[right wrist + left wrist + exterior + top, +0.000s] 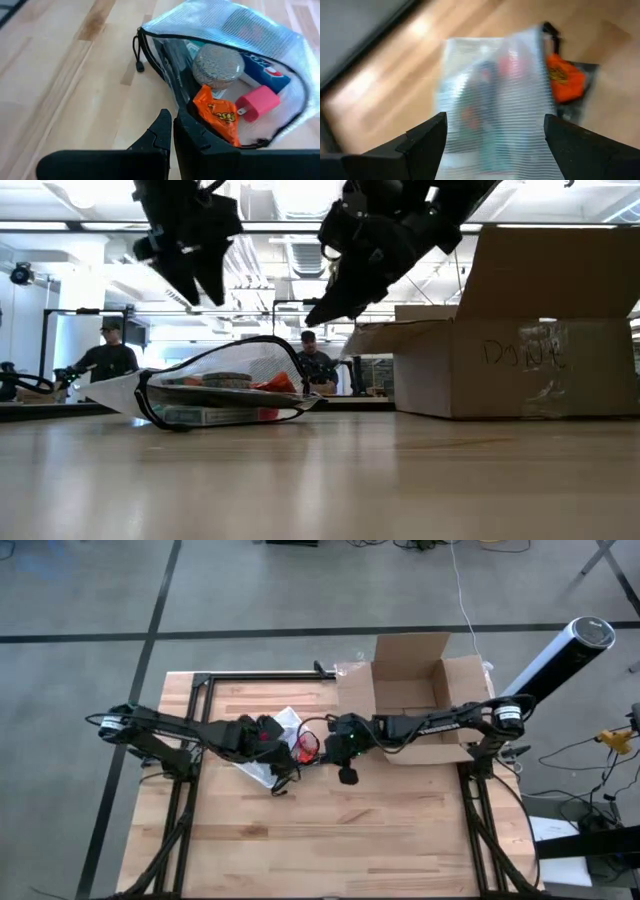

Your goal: Unpack boxes

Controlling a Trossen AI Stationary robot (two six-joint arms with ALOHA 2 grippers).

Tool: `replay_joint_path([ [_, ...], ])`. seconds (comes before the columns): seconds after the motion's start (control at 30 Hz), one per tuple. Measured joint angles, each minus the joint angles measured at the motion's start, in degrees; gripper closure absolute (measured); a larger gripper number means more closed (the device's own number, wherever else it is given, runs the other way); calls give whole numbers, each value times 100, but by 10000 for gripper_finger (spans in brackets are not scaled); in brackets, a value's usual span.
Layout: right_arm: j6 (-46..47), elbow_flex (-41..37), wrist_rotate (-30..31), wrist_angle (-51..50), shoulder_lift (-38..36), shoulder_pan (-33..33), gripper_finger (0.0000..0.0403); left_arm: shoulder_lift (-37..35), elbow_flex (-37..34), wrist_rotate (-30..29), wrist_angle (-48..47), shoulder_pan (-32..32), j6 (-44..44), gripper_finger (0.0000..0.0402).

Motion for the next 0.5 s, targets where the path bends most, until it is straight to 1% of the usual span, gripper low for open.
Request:
replay_joint_path([
  [0.1, 17, 51, 120, 45, 121, 49, 403, -246, -114, -36, -193, 183, 20, 92],
  [0.27, 164, 52, 901, 39, 222, 167, 403, -717, -568, -33, -192, 589, 22, 92],
  [0.4, 368, 97, 1178, 78, 222, 224, 403, -1099, -946, 15, -100, 1091, 22, 92],
  [0.5, 472, 111, 1478, 120, 222, 293, 403, -1346, -1231, 207, 300, 1604, 97, 92],
])
